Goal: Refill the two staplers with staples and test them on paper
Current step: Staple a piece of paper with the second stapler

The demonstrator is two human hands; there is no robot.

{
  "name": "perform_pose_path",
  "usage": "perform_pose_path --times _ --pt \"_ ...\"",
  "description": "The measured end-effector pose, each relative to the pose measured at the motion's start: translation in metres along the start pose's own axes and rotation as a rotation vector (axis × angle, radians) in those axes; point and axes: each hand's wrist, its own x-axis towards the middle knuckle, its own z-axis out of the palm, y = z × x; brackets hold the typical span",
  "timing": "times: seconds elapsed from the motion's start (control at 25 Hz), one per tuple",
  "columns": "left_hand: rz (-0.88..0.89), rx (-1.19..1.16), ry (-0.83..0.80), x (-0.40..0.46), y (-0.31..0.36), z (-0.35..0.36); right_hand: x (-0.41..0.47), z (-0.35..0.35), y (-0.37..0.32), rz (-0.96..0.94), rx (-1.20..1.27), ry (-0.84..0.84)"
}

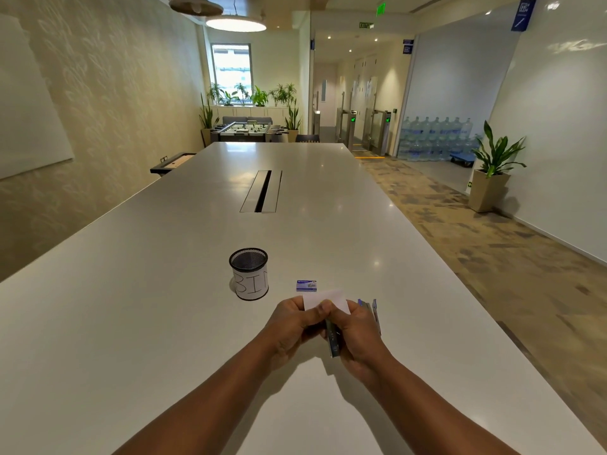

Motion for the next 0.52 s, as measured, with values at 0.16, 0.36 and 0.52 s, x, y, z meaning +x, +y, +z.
perform_pose_path --times 0.16,0.36,0.52 --pt "-0.039 -0.023 -0.004 0.006 -0.005 -0.004 0.005 -0.002 0.007 0.008 0.005 0.010" --pt "-0.112 -0.058 0.118 0.013 -0.010 -0.011 0.009 0.003 0.005 0.055 -0.021 -0.003" --pt "-0.121 -0.067 0.239 0.024 -0.014 -0.017 0.016 0.002 0.009 0.119 -0.080 0.002"
